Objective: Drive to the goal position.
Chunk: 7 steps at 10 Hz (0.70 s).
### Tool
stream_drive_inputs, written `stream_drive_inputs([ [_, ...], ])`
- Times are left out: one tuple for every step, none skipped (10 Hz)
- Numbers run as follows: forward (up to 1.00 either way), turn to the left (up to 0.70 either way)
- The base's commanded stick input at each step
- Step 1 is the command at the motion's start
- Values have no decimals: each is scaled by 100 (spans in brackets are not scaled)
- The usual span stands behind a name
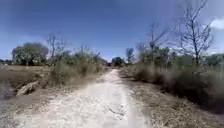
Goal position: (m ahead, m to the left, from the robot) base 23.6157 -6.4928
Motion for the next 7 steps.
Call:
stream_drive_inputs([
  [70,0],
  [70,0],
  [70,0],
  [70,0],
  [70,0],
  [70,0],
  [70,0],
])
